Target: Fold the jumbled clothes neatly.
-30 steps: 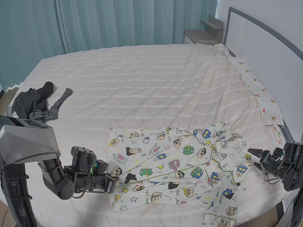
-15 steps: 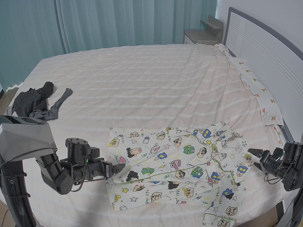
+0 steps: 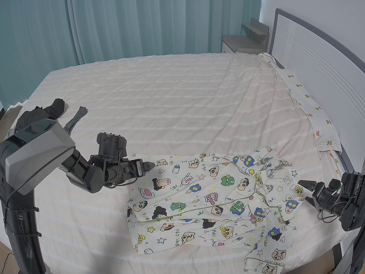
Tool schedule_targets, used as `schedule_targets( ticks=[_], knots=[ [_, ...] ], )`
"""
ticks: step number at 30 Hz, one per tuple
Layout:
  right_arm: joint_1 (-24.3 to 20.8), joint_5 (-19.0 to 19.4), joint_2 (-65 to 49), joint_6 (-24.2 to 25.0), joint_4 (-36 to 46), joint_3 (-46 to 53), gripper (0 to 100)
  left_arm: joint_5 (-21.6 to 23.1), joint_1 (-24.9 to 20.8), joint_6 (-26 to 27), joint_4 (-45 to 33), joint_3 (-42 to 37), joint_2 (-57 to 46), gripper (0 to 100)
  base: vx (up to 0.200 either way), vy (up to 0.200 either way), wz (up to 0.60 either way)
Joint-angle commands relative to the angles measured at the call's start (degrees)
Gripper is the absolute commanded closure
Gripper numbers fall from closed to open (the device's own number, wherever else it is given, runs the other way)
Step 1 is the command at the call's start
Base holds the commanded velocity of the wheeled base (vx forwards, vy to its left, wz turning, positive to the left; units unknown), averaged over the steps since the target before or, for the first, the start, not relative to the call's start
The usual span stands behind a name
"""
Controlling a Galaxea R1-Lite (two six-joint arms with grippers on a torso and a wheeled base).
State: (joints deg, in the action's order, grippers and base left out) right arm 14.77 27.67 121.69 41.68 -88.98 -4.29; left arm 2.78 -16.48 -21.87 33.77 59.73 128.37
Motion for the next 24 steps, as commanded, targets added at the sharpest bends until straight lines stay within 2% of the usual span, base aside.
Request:
schedule_targets(
  ticks=[1, 6, 17, 18, 24],
  knots=[
    [-0.1, 0.0, 0.7, 0.0, -0.8, 0.0, 0, -3.7, 0.7, 0.1, -5.6, 8.8, 6.8, 0, 0.000, 0.000, 0.00],
    [-0.1, 0.0, 0.7, 0.0, -0.8, 0.2, 0, -4.6, 0.9, 1.7, -5.3, 9.2, 8.2, 0, 0.000, 0.000, 0.00],
    [-0.2, 0.0, 0.6, 0.0, -0.8, 0.2, 0, -6.1, 0.7, 1.2, -3.6, 13.0, 12.6, 0, 0.000, 0.000, 0.00],
    [-0.2, 0.0, 0.6, 0.0, -0.8, 0.2, 0, -6.1, 0.7, 1.1, -3.4, 13.5, 13.0, 100, 0.000, 0.000, 0.00],
    [-0.2, 0.0, 0.7, 0.0, -0.8, 0.2, 0, -7.2, 0.7, 0.1, -2.0, 16.1, 14.2, 100, 0.000, 0.000, 0.00]
  ],
)
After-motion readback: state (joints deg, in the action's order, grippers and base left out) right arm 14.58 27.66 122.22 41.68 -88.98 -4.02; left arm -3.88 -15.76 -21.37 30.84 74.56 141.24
